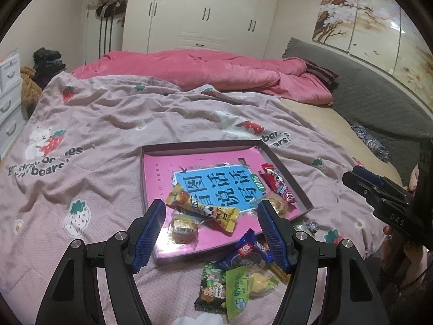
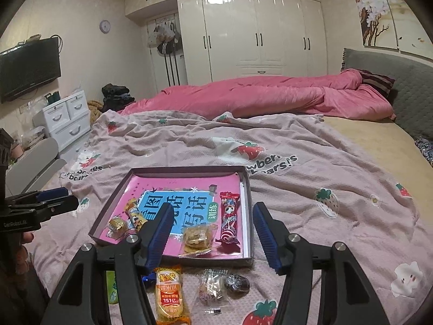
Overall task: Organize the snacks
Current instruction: 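Move both open tools back toward the snacks lying beside the tray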
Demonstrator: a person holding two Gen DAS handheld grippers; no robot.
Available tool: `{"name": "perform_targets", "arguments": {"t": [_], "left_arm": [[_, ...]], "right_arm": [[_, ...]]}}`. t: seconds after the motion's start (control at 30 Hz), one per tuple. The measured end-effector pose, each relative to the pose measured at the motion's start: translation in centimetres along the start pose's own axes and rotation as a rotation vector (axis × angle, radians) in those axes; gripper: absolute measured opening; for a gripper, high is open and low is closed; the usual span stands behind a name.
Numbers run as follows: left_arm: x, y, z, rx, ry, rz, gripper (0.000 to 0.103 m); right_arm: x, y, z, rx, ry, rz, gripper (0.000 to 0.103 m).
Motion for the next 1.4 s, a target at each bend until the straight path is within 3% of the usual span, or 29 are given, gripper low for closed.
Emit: {"name": "perform_targets", "arguments": {"t": [1.13, 1.4], "left_arm": [[-2.6, -2.5, -4.7, 0.145, -0.064, -0.033, 0.072], [-3.8, -3.3, -5.8, 0.172, -0.117, -0.03, 0.072]], "right_arm": [[3.5, 0.2, -5.0, 0.111, 0.07, 0.076, 0.06], [4.0, -0.1, -6.1, 0.139, 0.082, 0.089, 0.06]]}}
Point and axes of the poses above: each gripper's, at about its wrist camera, not at the fingertips, and y roughly against the way its jaws point, x to its left, z to its top, the point moved 9 cm from there along -y, roughly the way its jaws point, and after that the axes turned 1 degree about y, right-handed, at the moved point
